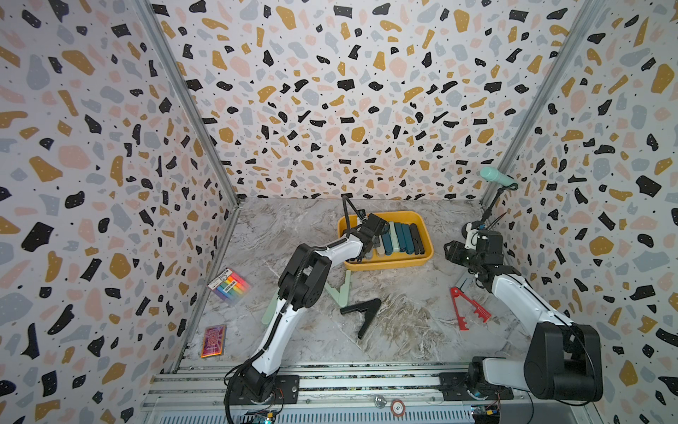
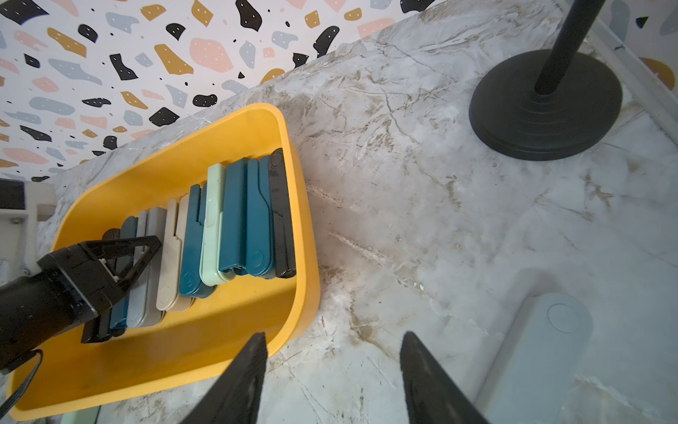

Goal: Put the pruning pliers into the storage box
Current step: Place the pruning pliers in the storage box.

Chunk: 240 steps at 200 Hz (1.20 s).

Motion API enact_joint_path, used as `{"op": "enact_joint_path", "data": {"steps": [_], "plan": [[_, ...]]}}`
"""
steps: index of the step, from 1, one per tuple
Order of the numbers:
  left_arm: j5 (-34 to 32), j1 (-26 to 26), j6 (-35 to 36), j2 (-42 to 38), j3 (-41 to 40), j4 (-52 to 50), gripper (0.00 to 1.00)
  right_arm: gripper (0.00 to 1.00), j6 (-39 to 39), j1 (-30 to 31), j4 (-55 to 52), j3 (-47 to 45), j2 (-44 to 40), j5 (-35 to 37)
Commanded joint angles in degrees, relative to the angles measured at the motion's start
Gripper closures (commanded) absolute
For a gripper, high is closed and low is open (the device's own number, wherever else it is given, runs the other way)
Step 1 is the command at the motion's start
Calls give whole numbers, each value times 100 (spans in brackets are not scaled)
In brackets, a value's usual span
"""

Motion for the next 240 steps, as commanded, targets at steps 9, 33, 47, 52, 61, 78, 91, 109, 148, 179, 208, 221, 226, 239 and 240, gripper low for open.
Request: {"op": "enact_joint_path", "data": {"steps": [9,33,47,52,61,78,91,109,148,179,208,221,226,239,240], "plan": [[-14,-15,71,-5,68,16,74,40,-65,-61,34,5,-142,-5],[23,-11,100,43,125,-8,76,40,-66,-100,25,5,-153,-9],[52,-14,97,52,131,-9,79,40,-70,-113,26,-5,-162,-16],[63,-10,96,51,137,-2,79,40,-68,-118,32,-4,-167,-23],[62,-13,89,22,134,-4,74,40,-71,-126,26,-4,-175,-22],[69,-15,82,-42,130,13,66,40,-71,-127,28,-15,-180,-26],[61,-15,62,-83,121,29,63,40,-72,-127,27,-20,-180,-36],[104,-14,38,-102,97,44,61,40,-63,-134,32,-21,-181,-44],[142,-14,-38,-153,24,119,59,40,-78,-141,8,-21,-219,-42],[79,-14,-34,-281,33,136,57,40,-75,-153,7,-39,-232,-33],[45,-23,7,-510,-59,200,56,39,-77,-162,4,-52,-242,-44],[-4,-41,33,-652,-150,246,54,39,-99,-161,-19,-53,-255,-66],[-24,-47,49,-718,-202,278,53,39,-105,-162,-23,-48,-259,-90],[-104,-66,113,-913,-376,382,47,39,-129,-153,-33,-53,-267,-162],[-109,-67,115,-928,-391,391,47,39,-128,-158,-35,-50,-267,-168]]}}
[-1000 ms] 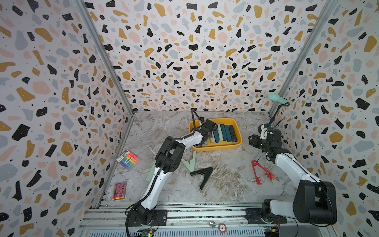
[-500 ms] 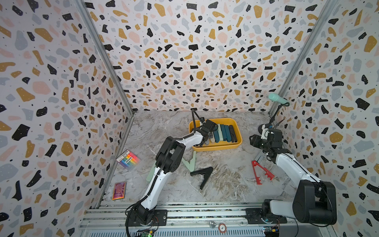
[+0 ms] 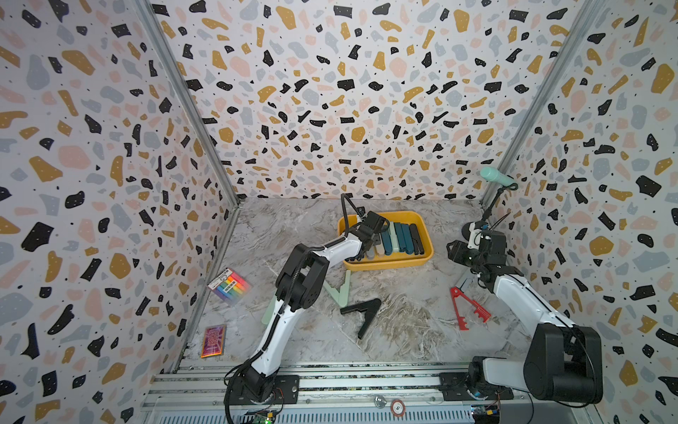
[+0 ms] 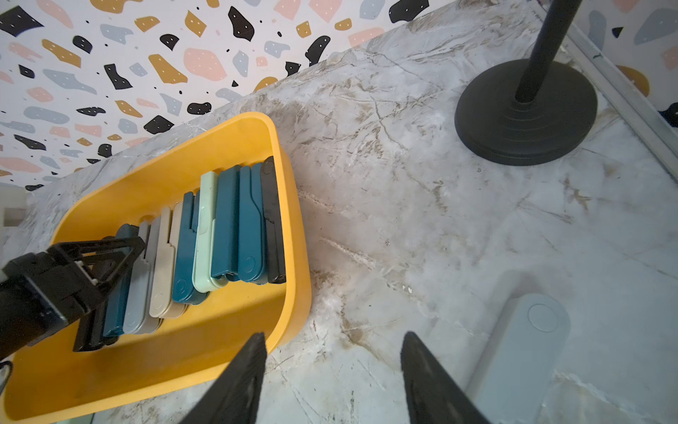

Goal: Put the pruning pliers into the storage box
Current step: Place the pruning pliers in the storage box.

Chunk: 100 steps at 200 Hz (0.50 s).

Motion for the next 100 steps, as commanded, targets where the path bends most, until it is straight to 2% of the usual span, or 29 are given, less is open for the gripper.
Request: {"op": "enact_joint_path", "data": {"steps": [1,38,62,93,100], "plan": [[-206,-65,140,-579,-248,308,46,39,-79,-22,-29,-47,-221,-158],[-595,-133,314,-1383,-1054,611,31,39,-61,11,-54,-63,-268,-192],[-1114,-268,424,-1981,-1831,773,16,39,-50,127,-71,-48,-291,-190],[-1678,-322,339,-2903,-2920,903,0,38,7,614,-172,34,-271,66],[-1800,-316,334,-3109,-3132,864,1,38,66,748,-202,56,-250,150]]}}
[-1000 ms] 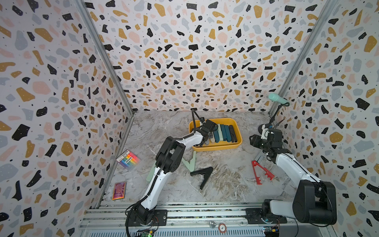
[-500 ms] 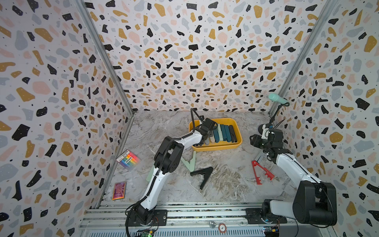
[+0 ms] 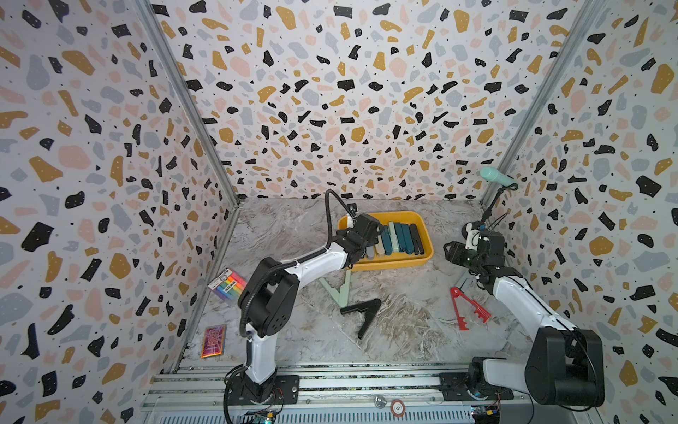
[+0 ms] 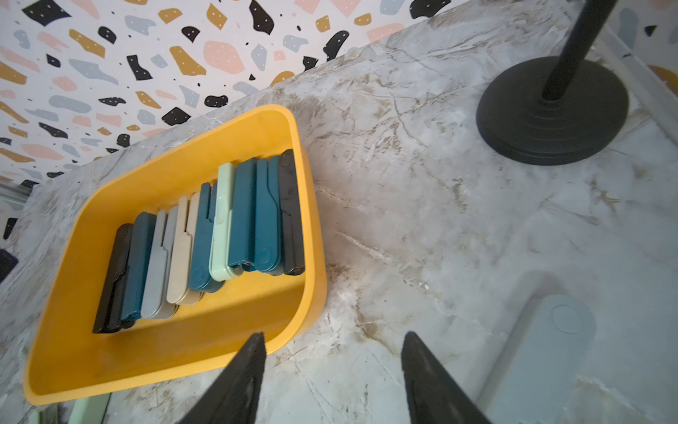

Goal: Put the pruning pliers into the storage box
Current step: Place the pruning pliers in the storage box, then pick up the pruning pliers from the center of the board.

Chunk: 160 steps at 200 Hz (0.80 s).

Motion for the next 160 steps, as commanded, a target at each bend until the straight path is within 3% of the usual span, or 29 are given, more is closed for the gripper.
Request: {"op": "enact_joint_path", "data": {"steps": [1,30,53,80,104,132,160], "plan": [[-698,-21,41,-606,-602,157,1,38,82,397,-191,117,-139,229],[-1393,-7,165,-1383,-1415,-163,1,38,321,1111,-45,71,-90,294],[-1464,202,163,-1861,-2055,-323,0,37,22,2027,-10,172,63,364],[-1140,716,25,-2446,-2802,-253,1,35,-1479,2938,-199,273,206,-331],[-932,1187,82,-2929,-3285,-143,0,33,-2836,3478,-583,238,186,-391],[-665,1719,223,-3341,-3642,-147,1,31,-3218,3764,-842,376,454,-745],[-424,2144,381,-3639,-3891,-123,1,33,-3802,4602,-1193,633,1055,-178]]}}
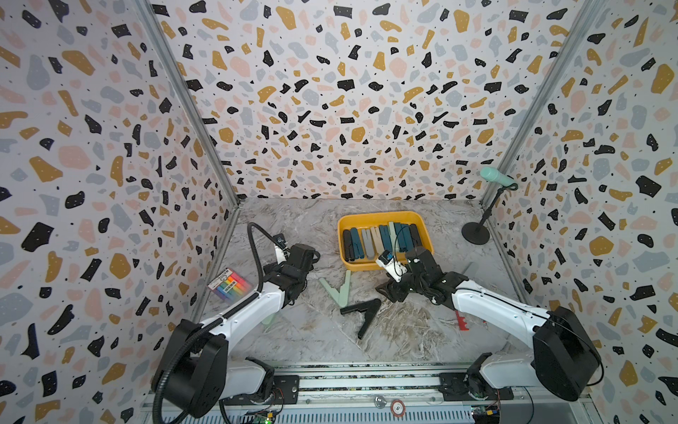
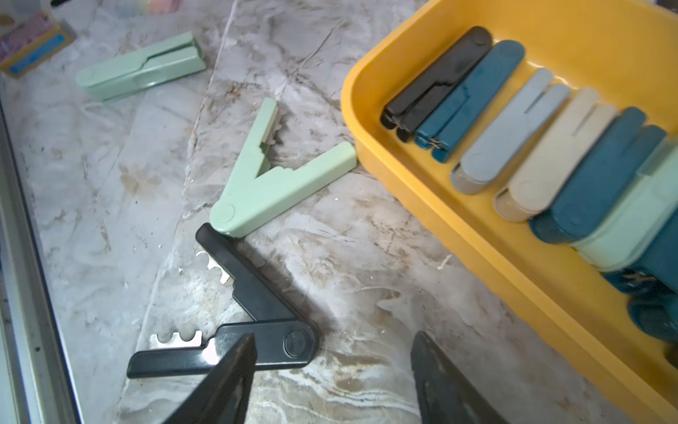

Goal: Put the pruning pliers into the storage box
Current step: Pick up the pruning pliers from the center of the board.

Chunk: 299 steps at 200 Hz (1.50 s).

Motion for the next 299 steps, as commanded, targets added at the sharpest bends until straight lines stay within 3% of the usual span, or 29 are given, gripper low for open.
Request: {"op": "enact_joint_path", "data": {"steps": [1,33,117,166,198,240,299], "plan": [[267,279,218,-239,-171,125,1,33,-853,586,-550,384,419,225],[517,659,367,-510,-335,119,0,35,-1316,913,-1004,870,1253,339],[799,1070,490,-750,-680,211,0,38,-1849,1146,-1258,1626,2264,547],[886,1195,506,-757,-680,247,1,52,-2027,1146,-1515,1722,2600,761],[898,1223,505,-763,-681,232,1,58,-2036,1188,-1686,1683,2584,800],[854,1222,484,-797,-670,160,0,81,-1782,1084,-1736,1246,2331,1153],[950,1223,444,-769,-664,221,1,86,-906,269,-1592,867,1837,1631]]}}
